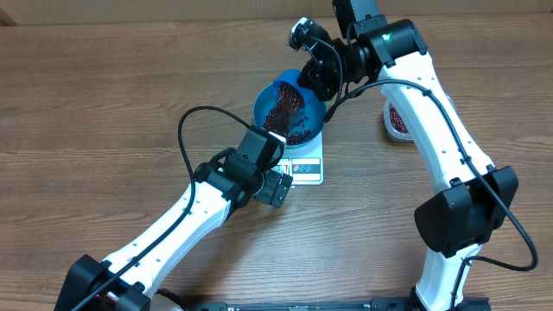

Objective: Scoop item into bowl and weigh 150g on scale
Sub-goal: 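Tip the scoop to pour beans into the teal bowl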

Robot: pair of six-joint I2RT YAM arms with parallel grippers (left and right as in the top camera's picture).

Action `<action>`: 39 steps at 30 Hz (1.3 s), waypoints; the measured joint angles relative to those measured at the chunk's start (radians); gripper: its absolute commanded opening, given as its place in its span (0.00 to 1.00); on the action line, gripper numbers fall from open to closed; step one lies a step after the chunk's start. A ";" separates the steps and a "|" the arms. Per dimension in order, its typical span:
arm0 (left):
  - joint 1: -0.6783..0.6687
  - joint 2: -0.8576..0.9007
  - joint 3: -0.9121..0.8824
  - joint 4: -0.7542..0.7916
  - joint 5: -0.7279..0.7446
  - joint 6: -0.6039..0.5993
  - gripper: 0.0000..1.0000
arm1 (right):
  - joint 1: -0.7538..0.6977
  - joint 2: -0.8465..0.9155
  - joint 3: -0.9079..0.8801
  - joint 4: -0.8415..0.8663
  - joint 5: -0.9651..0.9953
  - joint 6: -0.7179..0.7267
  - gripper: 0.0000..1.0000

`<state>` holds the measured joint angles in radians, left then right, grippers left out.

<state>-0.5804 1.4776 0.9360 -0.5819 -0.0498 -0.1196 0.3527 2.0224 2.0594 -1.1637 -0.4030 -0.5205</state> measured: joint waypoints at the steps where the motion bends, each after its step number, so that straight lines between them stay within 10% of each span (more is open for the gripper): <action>1: 0.000 0.000 0.000 0.000 0.000 0.000 1.00 | 0.000 0.000 0.000 0.001 0.003 -0.001 0.04; 39: 0.000 0.000 0.000 0.000 0.000 0.000 1.00 | 0.121 -0.075 0.000 -0.023 0.260 -0.227 0.04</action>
<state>-0.5804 1.4776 0.9360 -0.5819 -0.0498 -0.1192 0.4732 1.9476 2.0594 -1.1862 -0.1432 -0.7471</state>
